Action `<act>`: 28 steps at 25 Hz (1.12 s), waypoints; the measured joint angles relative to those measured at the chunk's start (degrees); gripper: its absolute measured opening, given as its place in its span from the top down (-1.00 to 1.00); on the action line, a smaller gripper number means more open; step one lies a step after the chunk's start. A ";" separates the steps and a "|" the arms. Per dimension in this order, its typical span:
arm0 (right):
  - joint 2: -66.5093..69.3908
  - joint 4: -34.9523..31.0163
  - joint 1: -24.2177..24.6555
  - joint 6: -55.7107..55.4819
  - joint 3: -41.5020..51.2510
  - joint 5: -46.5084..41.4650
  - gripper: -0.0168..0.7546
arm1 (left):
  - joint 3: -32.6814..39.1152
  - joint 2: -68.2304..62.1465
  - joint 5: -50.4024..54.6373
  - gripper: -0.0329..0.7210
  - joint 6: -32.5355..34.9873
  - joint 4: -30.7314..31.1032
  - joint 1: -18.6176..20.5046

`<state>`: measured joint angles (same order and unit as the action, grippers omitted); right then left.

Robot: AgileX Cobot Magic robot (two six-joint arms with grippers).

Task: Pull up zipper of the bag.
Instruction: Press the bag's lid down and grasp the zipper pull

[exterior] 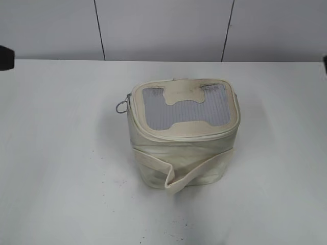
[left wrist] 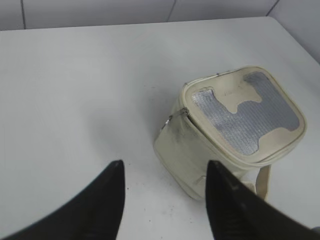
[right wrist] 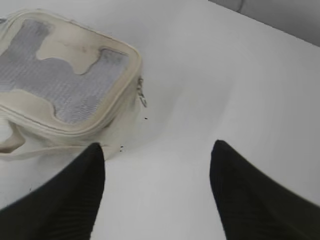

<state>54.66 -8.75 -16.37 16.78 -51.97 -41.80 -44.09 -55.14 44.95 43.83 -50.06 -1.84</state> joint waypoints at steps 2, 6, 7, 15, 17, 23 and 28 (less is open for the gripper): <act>5.65 -4.32 -0.30 8.02 -4.25 -2.60 -0.36 | -2.04 -3.77 2.14 -0.17 5.83 -2.49 0.00; 16.54 -10.23 -0.35 17.67 -12.94 -7.32 -0.34 | -5.11 -11.62 6.46 -0.18 9.88 -5.19 0.00; 18.73 -11.33 -0.47 19.14 -15.08 -8.22 -0.34 | -5.79 -13.52 6.81 -0.18 10.21 -5.35 0.00; 36.80 -16.85 -3.75 26.74 -29.86 -12.60 -0.34 | -12.03 -27.37 9.01 -0.18 11.00 -5.35 -2.05; 40.82 -17.96 -4.64 27.86 -33.76 -12.74 -0.31 | -14.06 -30.32 9.01 -0.18 10.99 -4.78 -3.52; 52.39 -19.11 -7.84 31.52 -44.24 -15.07 -0.21 | -19.70 -38.03 8.92 -0.18 10.99 -1.80 -7.46; 60.68 -20.85 -9.51 33.10 -50.53 -16.47 -0.21 | -23.22 -42.44 7.55 -0.18 11.09 5.26 -10.94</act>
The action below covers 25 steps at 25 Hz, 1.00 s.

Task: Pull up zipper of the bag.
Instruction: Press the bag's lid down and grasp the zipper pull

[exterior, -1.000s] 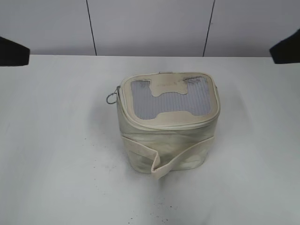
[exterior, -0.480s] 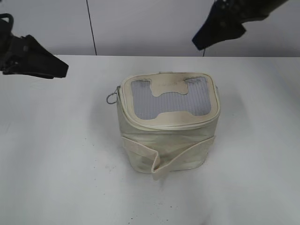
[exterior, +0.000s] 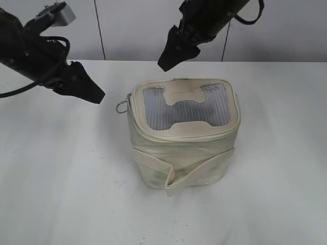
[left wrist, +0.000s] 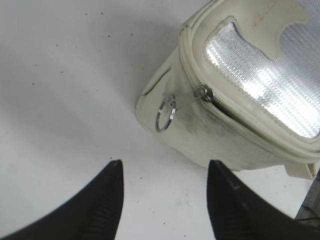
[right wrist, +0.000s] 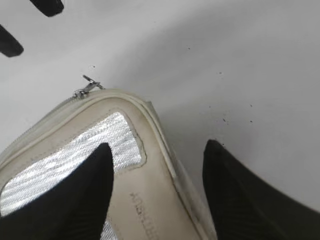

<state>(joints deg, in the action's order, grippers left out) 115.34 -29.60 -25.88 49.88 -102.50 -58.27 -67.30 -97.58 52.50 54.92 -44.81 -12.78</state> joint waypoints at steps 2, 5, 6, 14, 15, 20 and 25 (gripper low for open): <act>3.05 -1.51 0.00 0.64 -2.08 -1.30 -0.20 | -0.98 -1.13 0.00 -0.18 0.01 0.52 -1.23; 6.27 -2.47 0.00 0.89 -3.90 -2.99 -0.20 | -1.96 -1.96 0.00 -0.18 0.06 0.64 -2.68; 6.95 -2.61 0.00 0.94 -4.10 -3.14 -0.20 | -2.17 -2.18 -0.06 -0.18 0.06 0.64 -3.01; 10.25 -4.20 0.00 2.59 -4.71 -1.07 -0.20 | -3.26 -5.22 -1.52 -0.18 0.06 3.45 -4.23; 10.59 -4.32 0.00 2.71 -5.09 -1.13 -0.20 | -3.68 -5.42 -1.54 -0.18 0.06 3.58 -4.34; 12.11 -5.21 0.00 2.76 -5.77 -2.54 0.00 | -6.62 -5.60 -1.59 -0.18 0.06 4.02 -4.41; 12.16 -5.77 0.00 2.84 -6.20 -5.61 0.40 | -8.38 -5.99 -1.54 -0.18 0.67 5.64 -4.45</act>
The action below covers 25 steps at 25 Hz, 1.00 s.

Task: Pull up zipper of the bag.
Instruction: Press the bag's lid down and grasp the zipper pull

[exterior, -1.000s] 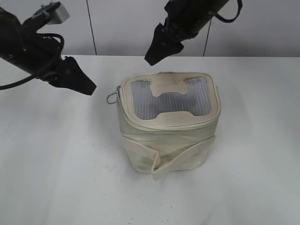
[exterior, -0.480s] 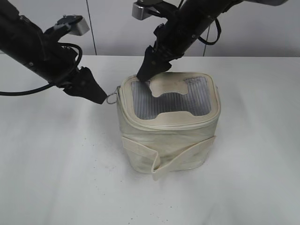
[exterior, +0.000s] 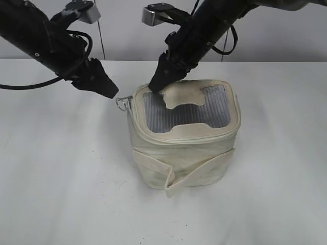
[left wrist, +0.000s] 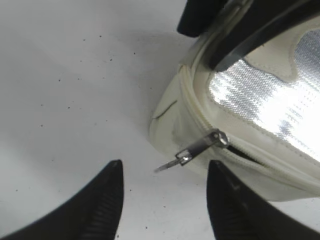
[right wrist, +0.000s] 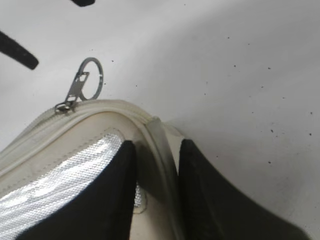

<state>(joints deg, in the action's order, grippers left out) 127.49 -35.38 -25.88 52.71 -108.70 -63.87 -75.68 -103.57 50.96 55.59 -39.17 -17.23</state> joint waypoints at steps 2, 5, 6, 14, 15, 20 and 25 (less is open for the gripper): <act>0.00 0.00 0.00 0.12 -0.05 -0.90 0.59 | -0.06 -0.20 0.00 -0.18 2.00 0.45 0.00; 0.02 0.06 0.00 0.12 -0.35 -2.98 0.85 | -0.06 -0.24 -0.05 -0.19 5.75 1.57 0.00; 0.09 0.06 0.00 0.17 -0.67 -3.37 0.85 | -0.06 -0.24 -0.10 -0.19 7.41 1.90 0.00; 0.78 0.44 0.00 0.17 -2.74 -5.02 0.85 | -0.11 -0.24 -2.14 -0.20 15.08 4.41 -0.62; 0.78 0.48 0.00 0.17 -2.76 -5.02 0.85 | -0.11 -0.24 -2.89 -0.20 15.37 5.57 -1.32; 0.83 0.48 0.00 0.24 -2.76 -5.02 0.86 | -0.11 -0.24 -8.63 -0.20 16.29 15.30 -7.43; 0.83 0.48 0.00 0.24 -2.76 -5.06 0.86 | -0.11 -0.24 -11.91 -0.20 16.56 22.69 -11.52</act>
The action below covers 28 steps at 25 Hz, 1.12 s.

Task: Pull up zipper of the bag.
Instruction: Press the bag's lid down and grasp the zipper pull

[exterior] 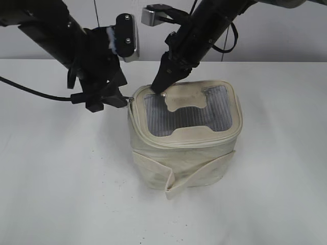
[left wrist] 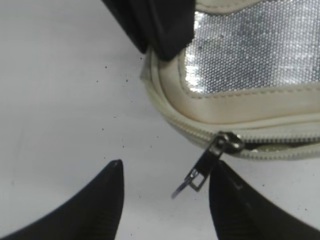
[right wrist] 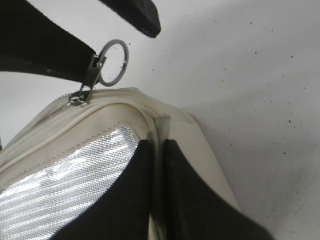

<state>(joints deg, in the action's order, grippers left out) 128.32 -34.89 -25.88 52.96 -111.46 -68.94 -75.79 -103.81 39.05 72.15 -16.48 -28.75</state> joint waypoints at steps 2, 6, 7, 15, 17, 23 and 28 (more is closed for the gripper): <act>0.00 0.00 0.00 0.00 0.00 0.00 0.86 | 0.00 0.00 0.19 -0.20 0.00 0.40 -0.39; 0.00 0.00 0.00 0.00 -0.04 0.00 0.86 | 0.00 0.00 1.02 -0.20 0.00 0.52 -0.45; 0.00 0.00 0.00 0.00 -0.04 0.00 0.86 | 0.00 0.00 1.13 -0.19 0.00 0.47 -0.45; 0.00 0.00 0.00 0.00 -0.04 0.00 0.86 | 0.00 -1.87 0.82 0.26 0.00 -0.15 -0.45; 0.00 0.00 0.00 0.00 -0.04 0.00 0.86 | 0.00 -1.94 0.96 0.60 0.00 -1.16 -0.45; 0.00 0.17 0.00 -0.30 -0.11 -0.09 0.86 | 0.00 -2.13 5.10 0.90 -4.00 -1.25 -0.45; 0.17 0.53 -0.17 -2.69 -1.37 -0.82 0.86 | -0.10 -1.10 9.55 0.91 -11.18 0.00 -0.45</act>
<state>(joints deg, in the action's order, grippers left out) 128.49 -34.36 -26.05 50.26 -112.84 -69.75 -75.90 -104.91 48.60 60.97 -16.49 -29.20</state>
